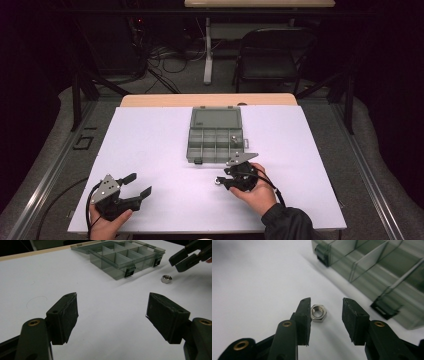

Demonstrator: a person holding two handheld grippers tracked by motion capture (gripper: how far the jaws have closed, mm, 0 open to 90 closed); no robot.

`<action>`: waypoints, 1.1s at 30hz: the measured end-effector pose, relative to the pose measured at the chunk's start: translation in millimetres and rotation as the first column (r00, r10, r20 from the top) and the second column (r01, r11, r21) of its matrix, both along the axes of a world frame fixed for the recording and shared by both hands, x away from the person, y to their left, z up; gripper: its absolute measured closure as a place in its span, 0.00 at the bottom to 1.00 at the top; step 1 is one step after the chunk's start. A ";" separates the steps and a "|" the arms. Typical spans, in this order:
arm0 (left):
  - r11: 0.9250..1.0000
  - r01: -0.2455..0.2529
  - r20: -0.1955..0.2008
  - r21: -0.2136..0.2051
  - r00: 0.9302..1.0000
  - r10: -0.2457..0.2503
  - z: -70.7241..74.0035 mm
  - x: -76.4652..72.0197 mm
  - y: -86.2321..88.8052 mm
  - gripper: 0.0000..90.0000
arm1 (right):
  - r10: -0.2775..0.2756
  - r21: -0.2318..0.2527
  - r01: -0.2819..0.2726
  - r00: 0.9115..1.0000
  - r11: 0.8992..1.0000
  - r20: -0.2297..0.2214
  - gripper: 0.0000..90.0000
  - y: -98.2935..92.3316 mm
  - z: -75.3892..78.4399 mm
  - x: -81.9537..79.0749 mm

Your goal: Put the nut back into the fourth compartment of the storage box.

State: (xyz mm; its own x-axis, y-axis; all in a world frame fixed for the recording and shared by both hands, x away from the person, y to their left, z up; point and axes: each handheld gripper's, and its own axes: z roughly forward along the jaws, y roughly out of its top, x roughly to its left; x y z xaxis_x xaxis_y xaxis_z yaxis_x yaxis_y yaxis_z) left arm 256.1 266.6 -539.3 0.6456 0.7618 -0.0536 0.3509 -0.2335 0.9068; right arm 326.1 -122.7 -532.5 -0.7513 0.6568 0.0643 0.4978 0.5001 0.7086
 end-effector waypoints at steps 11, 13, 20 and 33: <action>1.000 -0.012 0.001 -0.013 1.000 0.012 -0.2 -0.3 1.7 0.28 | 0.023 -0.039 -0.023 1.000 0.999 0.009 0.67 19.5 -22.3 7.8; 1.000 -0.007 -0.002 0.001 1.000 0.007 -0.2 0.1 0.5 0.28 | 0.031 -0.035 -0.031 1.000 0.999 -0.005 0.74 19.2 -24.1 9.0; 1.000 -0.002 -0.002 -0.002 1.000 0.002 -0.5 2.0 -0.4 0.28 | 0.037 -0.035 -0.037 0.999 0.999 -0.008 0.76 19.6 -23.1 8.3; 1.000 0.002 -0.005 -0.004 1.000 -0.002 -0.6 2.1 -1.1 0.28 | -0.052 -0.038 0.054 0.998 0.998 0.042 0.76 -12.0 32.5 40.9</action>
